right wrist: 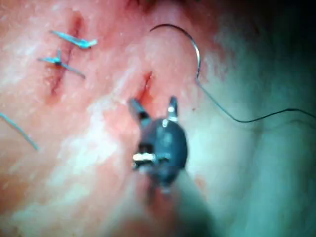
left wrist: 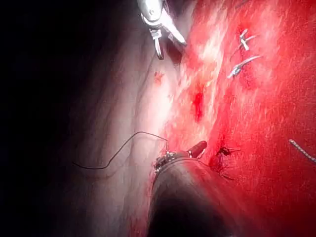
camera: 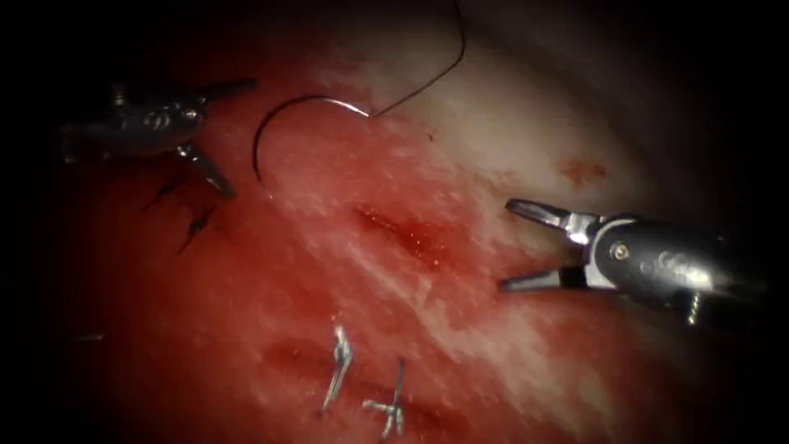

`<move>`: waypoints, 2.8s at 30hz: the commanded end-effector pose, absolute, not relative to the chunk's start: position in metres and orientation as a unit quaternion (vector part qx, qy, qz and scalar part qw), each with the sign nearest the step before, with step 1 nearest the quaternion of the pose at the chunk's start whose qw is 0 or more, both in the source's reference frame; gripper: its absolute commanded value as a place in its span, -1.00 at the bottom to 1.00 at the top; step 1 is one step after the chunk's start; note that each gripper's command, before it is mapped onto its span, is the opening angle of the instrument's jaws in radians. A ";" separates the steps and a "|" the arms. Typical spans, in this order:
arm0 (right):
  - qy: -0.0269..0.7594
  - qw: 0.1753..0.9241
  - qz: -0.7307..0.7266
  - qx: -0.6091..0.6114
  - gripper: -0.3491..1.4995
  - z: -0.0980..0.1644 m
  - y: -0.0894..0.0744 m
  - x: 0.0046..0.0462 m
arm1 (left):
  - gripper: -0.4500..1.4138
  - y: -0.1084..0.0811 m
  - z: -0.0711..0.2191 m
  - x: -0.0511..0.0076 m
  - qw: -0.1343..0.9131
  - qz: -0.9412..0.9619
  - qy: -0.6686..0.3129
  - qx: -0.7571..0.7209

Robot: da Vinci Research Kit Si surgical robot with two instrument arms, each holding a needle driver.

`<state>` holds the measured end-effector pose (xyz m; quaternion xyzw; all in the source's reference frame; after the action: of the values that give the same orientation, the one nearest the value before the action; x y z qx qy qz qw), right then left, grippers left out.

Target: Wound Closure

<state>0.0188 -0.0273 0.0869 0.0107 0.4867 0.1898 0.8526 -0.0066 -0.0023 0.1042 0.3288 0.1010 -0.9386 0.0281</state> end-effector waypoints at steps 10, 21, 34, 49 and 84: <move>0.488 0.852 0.189 0.010 0.63 0.088 -0.027 0.0195 | -0.48 -0.002 0.107 -0.0081 0.186 -0.929 0.169 0.271; 0.488 0.852 0.189 0.010 0.65 0.088 -0.027 0.0196 | -0.18 -0.002 0.110 -0.0094 0.232 -0.921 0.179 0.255; 0.489 0.852 0.187 0.009 0.65 0.088 -0.028 0.0196 | -0.52 -0.002 0.112 -0.0091 0.263 -0.914 0.183 0.249; 0.488 0.850 0.200 0.018 0.62 0.088 -0.028 0.0197 | -1.00 -0.003 0.112 -0.0098 0.300 -0.901 0.158 0.269; 0.616 0.663 0.388 0.175 0.51 0.093 -0.021 0.0211 | -1.00 -0.008 0.105 -0.0138 0.240 -0.726 0.008 0.644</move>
<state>0.0206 -0.0215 0.0925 0.1772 0.6171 0.3915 0.6592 -0.0133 -0.0086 0.1044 0.6595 0.0046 -0.7143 0.2342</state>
